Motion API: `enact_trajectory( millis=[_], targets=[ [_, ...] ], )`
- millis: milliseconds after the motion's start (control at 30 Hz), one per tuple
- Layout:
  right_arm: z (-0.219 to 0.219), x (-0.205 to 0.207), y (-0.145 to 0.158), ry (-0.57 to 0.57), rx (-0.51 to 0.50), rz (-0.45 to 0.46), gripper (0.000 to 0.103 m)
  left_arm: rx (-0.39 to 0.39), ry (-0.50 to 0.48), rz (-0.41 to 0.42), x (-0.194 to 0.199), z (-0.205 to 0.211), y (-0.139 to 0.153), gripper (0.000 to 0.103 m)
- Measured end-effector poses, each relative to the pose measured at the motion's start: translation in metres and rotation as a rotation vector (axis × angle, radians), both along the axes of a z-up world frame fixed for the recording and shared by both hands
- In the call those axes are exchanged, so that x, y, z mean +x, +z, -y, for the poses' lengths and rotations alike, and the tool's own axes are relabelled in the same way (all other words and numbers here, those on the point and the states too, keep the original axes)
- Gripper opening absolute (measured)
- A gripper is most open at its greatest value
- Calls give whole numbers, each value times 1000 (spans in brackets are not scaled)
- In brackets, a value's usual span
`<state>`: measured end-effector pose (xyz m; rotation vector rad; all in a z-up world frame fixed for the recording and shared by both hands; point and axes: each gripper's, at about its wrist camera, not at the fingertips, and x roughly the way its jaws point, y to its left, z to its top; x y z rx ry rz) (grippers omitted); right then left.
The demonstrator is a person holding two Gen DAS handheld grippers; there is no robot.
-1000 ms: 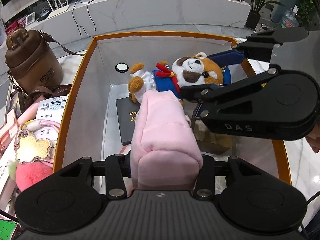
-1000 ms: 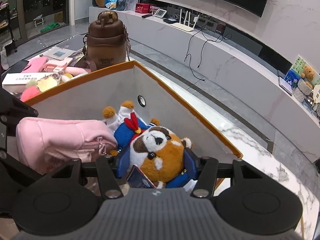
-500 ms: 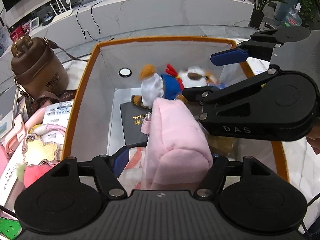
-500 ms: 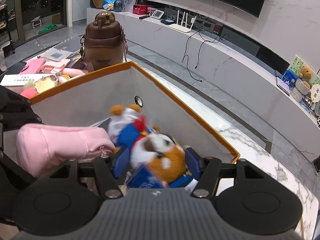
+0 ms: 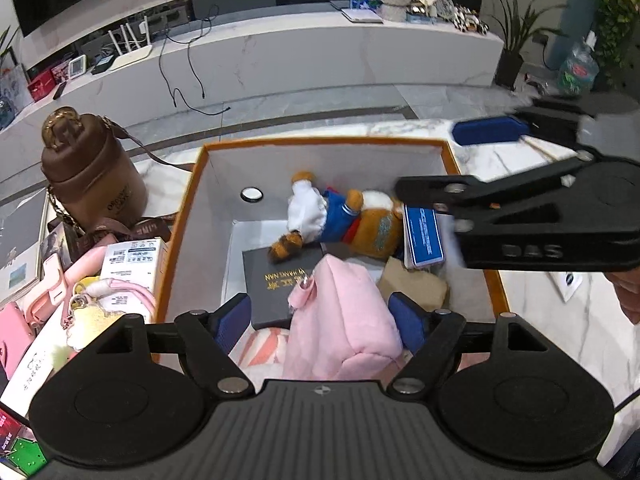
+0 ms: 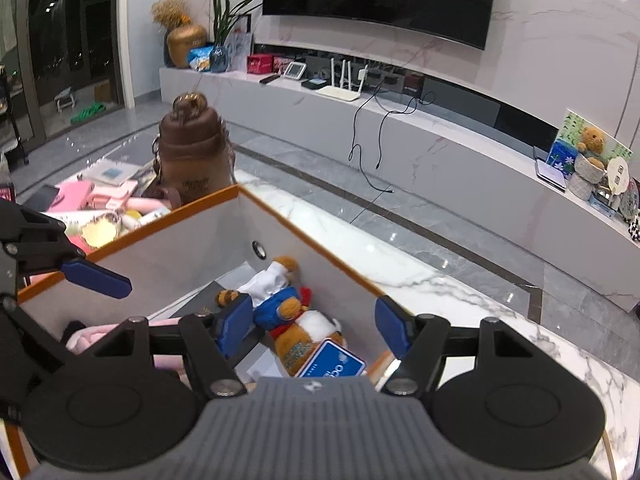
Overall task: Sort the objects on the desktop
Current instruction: 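Lower the pouch and plush into the storage box and open both tools, then move both tools back to the crocheted fruit and lotion bottle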
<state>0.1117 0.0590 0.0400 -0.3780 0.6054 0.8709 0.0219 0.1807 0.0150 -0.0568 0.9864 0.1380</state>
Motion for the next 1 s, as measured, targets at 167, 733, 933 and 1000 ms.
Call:
enact_trajectory(
  millis=[167, 733, 933, 1000],
  targets=[
    [20, 1, 8, -22, 26, 3, 70, -10, 39, 56, -4, -6, 13, 89],
    [118, 25, -2, -215, -42, -22, 71, -36, -141, 136, 18, 71, 26, 89],
    [152, 29, -10, -260, -65, -28, 71, -30, -210, 130, 32, 106, 19, 89],
    [161, 30, -12, -269, -73, -32, 71, -33, -220, 129, 37, 113, 16, 89]
  ],
)
